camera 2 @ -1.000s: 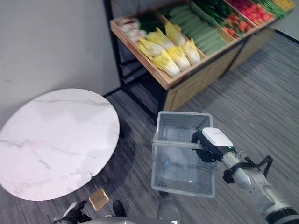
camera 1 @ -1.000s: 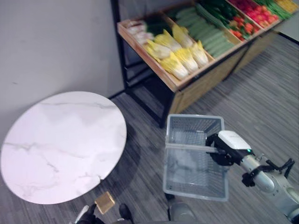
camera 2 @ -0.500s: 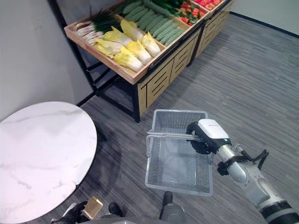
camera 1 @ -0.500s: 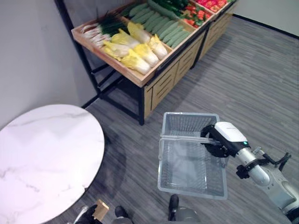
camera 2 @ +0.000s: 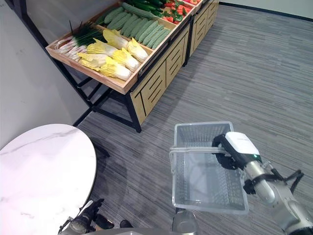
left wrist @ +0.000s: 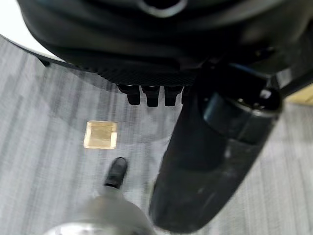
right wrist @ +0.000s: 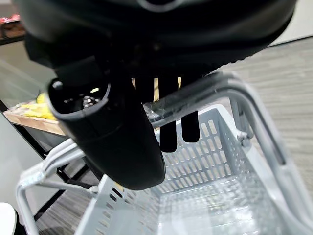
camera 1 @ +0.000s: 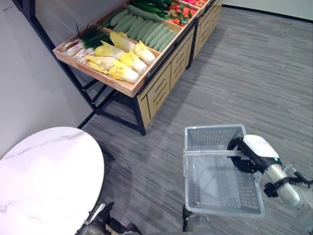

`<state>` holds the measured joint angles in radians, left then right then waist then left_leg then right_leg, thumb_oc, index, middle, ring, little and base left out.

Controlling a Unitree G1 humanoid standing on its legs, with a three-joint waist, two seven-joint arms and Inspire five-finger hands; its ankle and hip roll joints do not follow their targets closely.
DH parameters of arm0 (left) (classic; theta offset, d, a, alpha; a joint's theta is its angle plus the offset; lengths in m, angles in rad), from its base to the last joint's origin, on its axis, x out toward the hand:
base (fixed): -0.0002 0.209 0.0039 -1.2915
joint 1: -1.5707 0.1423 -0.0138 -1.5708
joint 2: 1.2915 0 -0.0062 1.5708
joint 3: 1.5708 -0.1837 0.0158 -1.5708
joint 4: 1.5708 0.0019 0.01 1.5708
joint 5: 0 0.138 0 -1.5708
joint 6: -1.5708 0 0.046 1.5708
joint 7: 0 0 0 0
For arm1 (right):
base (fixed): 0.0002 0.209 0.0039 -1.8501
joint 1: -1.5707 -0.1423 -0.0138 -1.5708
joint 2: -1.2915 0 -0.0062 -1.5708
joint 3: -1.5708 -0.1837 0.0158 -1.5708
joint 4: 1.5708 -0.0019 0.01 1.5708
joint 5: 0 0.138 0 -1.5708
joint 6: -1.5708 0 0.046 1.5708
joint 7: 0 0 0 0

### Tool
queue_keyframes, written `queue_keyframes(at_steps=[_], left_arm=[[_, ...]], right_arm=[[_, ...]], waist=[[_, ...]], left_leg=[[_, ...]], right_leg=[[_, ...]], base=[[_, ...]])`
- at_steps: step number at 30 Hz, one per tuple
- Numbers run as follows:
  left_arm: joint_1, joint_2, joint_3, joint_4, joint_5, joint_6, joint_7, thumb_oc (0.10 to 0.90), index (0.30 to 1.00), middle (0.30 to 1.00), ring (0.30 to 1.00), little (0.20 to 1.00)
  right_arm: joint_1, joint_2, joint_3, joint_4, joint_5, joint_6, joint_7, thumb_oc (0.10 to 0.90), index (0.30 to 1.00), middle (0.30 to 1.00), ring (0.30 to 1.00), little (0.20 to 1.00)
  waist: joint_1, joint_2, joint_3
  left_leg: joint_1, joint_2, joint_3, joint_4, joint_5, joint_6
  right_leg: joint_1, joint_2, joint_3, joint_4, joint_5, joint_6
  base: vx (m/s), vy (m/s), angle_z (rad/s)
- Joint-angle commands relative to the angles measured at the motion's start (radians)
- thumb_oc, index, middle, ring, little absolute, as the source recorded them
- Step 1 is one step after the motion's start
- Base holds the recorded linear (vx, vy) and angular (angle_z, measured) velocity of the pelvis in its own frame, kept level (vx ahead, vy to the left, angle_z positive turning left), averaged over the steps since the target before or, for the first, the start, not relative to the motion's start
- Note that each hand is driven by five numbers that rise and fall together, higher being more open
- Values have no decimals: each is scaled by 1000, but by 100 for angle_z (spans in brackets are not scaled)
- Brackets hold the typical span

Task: Get the vegetables into the basket

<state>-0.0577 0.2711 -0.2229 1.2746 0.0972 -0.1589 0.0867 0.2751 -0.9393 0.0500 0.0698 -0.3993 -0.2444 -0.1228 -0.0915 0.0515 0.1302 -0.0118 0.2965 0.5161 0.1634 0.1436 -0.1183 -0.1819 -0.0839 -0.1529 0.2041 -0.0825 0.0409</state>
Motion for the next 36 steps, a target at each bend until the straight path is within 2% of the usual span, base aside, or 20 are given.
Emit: queue_keyframes(at_steps=[1,2,3,6,8,10,12,16,21,25,27,29,30,31,32,36], left_arm=[[-27,30,12,-14,-26,-22,18,900,1000,1000,1000,1000],[-24,29,6,-16,-28,-24,19,900,1000,1000,1000,1000],[-17,35,5,-10,-32,-26,20,900,1000,1000,1000,1000],[-15,42,4,3,-22,-29,17,900,1000,1000,1000,1000],[-11,44,4,7,-20,-33,21,900,1000,1000,1000,1000],[-9,47,3,7,-19,-36,21,900,1000,1000,1000,1000],[-12,49,-1,7,-14,-38,20,900,1000,1000,1000,1000],[-6,43,-9,9,-3,-41,8,900,1000,1000,1000,1000],[-14,61,-27,-5,10,-46,-9,900,1000,1000,1000,1000],[-19,82,-17,-14,4,-47,-9,900,1000,1000,1000,1000],[-18,95,-13,-17,7,-47,-9,900,1000,1000,1000,1000],[-12,107,-9,-32,6,-47,-14,900,1000,1000,1000,1000],[-12,107,-9,-32,6,-46,-15,900,1000,1000,1000,1000],[-3,113,-3,-38,5,-46,-19,900,1000,1000,1000,1000],[-1,113,-3,-37,3,-47,-22,900,1000,1000,1000,1000],[-2,112,-2,-28,14,-47,-33,900,1000,1000,1000,1000]], right_arm=[[-176,-32,-113,-97,40,-55,-122,400,300,300,300,300],[-198,-30,-94,-72,47,-56,-125,400,300,300,300,300],[-220,-29,-74,-56,54,-57,-121,400,300,300,300,300],[-230,-31,-70,-39,65,-63,-117,400,300,300,300,300],[-242,-32,-57,-22,70,-68,-120,400,300,300,300,300],[-249,-33,-46,-17,68,-71,-116,400,300,300,300,300],[-246,-35,-49,-22,66,-72,-109,400,300,300,300,300],[-214,-17,-59,-12,51,-63,-93,400,300,300,300,300],[-247,37,-24,61,39,-40,-95,400,300,300,300,300],[-272,65,-5,120,25,-22,-113,400,300,300,300,300],[-278,73,-2,135,16,-16,-120,400,300,300,300,300],[-284,81,3,148,11,-14,-124,400,300,300,300,300],[-284,81,3,148,11,-14,-124,400,300,300,300,300],[-288,82,6,140,3,-12,-123,400,300,300,300,300],[-288,84,7,142,1,-10,-122,400,300,300,300,300],[-255,90,-7,138,-5,-9,-118,400,300,300,300,300]], waist=[[15,-55,28],[30,-59,29],[38,-64,31],[56,-75,23],[82,-75,28],[93,-72,30],[95,-72,31],[83,-80,19],[73,-103,15],[67,-114,23],[70,-116,30],[88,-113,32],[88,-113,31],[104,-112,29],[102,-117,25],[95,-127,15]], left_leg=[[-45,-57,-187,20,-7,-47],[-71,-105,-275,-9,-43,-26],[-74,-125,-327,-52,-69,-12],[-121,-117,-388,-127,-39,-8],[-155,-132,-485,-170,-5,-16],[-157,-144,-526,-192,6,-22],[-154,-150,-523,-187,-1,-21],[-124,-172,-465,-176,-38,9],[-93,-202,-351,-154,-98,53],[-79,-218,-292,-153,-121,71],[-67,-217,-267,-158,-131,78],[-59,-209,-238,-169,-127,78],[-60,-209,-238,-169,-126,78],[-45,-204,-208,-181,-125,75],[-37,-203,-195,-187,-123,72],[-17,-200,-182,-182,-125,60]], right_leg=[[111,7,15,-142,87,49],[108,6,47,-144,88,52],[103,12,88,-145,89,55],[106,10,128,-154,91,62],[119,20,165,-156,84,65],[129,27,194,-154,75,67],[137,26,212,-152,68,70],[148,-4,264,-155,68,90],[96,-53,341,-160,129,149],[52,-68,363,-153,188,184],[39,-71,331,-136,195,189],[31,-86,216,-114,195,172],[30,-86,216,-114,196,172],[38,-115,85,-114,198,161],[37,-121,53,-127,210,163],[44,-106,60,-187,218,159]], base=[[30,-20,-81],[81,-12,-82],[136,-5,-58],[156,46,-57],[156,86,-61],[133,123,-71],[97,134,-74],[108,277,-61],[11,260,-57],[-30,173,-43],[-38,109,-47],[-50,48,-70],[-51,40,-65],[-25,31,-53],[-18,24,-49],[36,-21,-33]])
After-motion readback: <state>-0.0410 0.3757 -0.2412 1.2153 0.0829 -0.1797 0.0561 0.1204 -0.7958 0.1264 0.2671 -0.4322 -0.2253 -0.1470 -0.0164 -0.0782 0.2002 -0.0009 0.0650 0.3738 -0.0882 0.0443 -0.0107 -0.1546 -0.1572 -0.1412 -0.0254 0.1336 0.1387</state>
